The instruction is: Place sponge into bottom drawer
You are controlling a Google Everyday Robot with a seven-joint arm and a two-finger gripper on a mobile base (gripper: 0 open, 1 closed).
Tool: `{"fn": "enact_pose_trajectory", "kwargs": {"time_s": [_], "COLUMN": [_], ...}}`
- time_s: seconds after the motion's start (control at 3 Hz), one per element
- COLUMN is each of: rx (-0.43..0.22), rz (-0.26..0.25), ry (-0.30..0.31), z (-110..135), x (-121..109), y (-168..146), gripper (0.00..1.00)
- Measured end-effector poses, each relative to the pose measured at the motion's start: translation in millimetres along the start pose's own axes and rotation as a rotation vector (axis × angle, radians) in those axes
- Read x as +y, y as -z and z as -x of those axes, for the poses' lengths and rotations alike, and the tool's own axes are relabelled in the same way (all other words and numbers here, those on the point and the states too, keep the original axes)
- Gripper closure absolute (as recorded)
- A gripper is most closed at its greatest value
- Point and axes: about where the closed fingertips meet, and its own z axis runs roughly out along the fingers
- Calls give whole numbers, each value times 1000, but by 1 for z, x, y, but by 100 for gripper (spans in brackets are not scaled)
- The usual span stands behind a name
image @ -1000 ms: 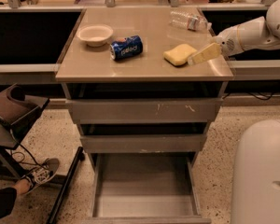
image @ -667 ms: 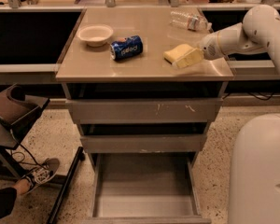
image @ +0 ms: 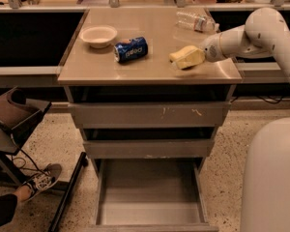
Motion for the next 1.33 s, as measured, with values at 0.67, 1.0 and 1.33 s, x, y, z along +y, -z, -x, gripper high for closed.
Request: {"fn": "enact_pose_trajectory", "kwargs": {"time_s": [0.67,1.0,1.33], "rx": [-6,-6,-6], "rz": [-22,-22,-22], "ry": [-10,-10,-10], "z": [-4,-4,-4], "x": [-4,-4,-4], "y": [-8,-8,-8], "gripper": [19,42,66]}}
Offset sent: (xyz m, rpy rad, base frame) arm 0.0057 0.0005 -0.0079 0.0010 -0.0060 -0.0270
